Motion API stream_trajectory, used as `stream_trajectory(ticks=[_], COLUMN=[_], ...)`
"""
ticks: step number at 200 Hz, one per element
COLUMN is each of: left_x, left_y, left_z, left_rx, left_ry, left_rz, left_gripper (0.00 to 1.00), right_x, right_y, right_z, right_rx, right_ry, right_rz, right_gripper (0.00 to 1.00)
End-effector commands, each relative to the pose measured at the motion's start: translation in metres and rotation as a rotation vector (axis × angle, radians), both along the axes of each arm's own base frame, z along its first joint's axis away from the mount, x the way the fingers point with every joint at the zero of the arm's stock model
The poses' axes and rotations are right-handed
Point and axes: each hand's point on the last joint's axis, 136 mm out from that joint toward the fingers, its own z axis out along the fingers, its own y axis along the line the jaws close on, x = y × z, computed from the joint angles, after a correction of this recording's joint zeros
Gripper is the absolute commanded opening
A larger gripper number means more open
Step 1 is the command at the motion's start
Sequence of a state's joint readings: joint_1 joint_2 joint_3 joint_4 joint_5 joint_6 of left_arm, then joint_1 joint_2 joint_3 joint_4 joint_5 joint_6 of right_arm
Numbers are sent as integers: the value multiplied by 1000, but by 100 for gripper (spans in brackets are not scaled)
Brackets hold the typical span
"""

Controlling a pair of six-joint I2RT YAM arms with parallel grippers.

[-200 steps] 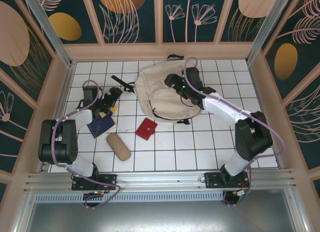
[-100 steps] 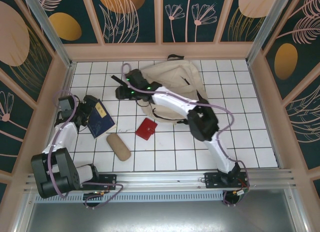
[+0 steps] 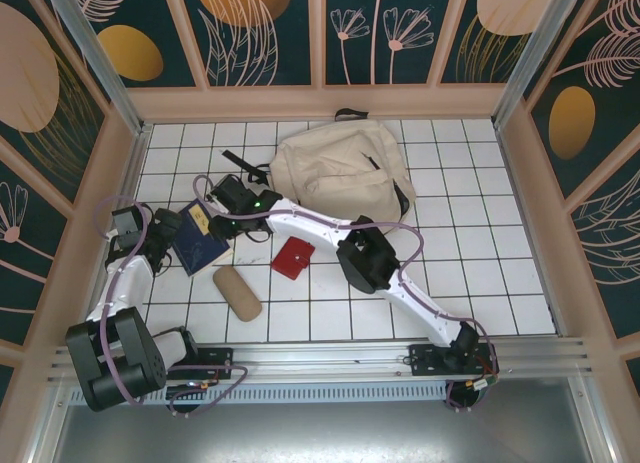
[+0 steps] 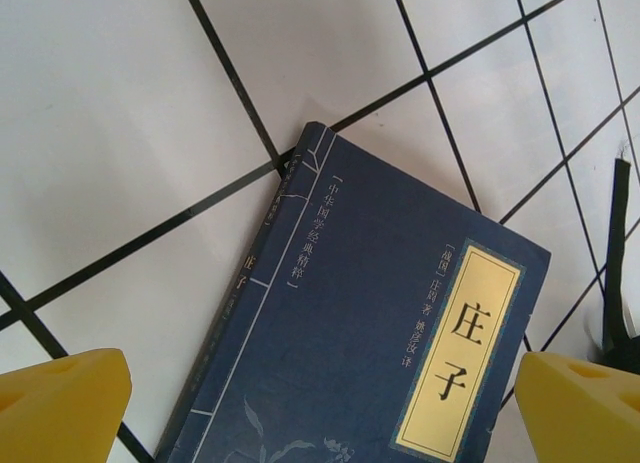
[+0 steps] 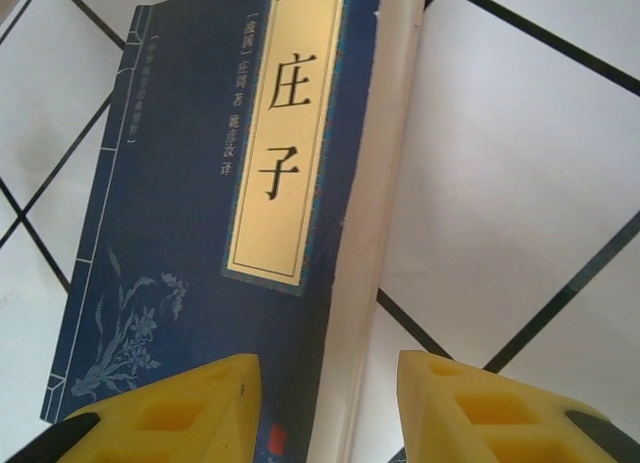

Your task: Pack books, pencil case, and school supplies into a backpack

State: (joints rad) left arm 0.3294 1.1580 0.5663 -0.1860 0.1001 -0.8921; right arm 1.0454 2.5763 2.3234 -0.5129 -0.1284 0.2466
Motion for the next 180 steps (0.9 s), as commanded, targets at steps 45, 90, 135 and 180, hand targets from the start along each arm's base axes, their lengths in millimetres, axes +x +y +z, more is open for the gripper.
stream_trajectory(ticks=[45, 90, 135, 180], left_x=[-3, -1, -9, -2], left_y=[-4, -6, -5, -24], left_z=[-8, -8, -25, -33], left_rx=[-32, -36, -32, -99], left_ry=[5, 6, 77, 49], left_rz=[-1, -15, -21, -121], left_gripper=[99, 99, 99, 95], right_x=[-2, -6, -7, -2], right_y=[-23, -44, -50, -73], right_z=[-54, -66, -60, -59], right_rx=[-162, -225, -219, -261], right_ry=[-39, -48, -55, -52], right_rz=[16, -3, -14, -107], right_gripper=[40, 39, 39, 39])
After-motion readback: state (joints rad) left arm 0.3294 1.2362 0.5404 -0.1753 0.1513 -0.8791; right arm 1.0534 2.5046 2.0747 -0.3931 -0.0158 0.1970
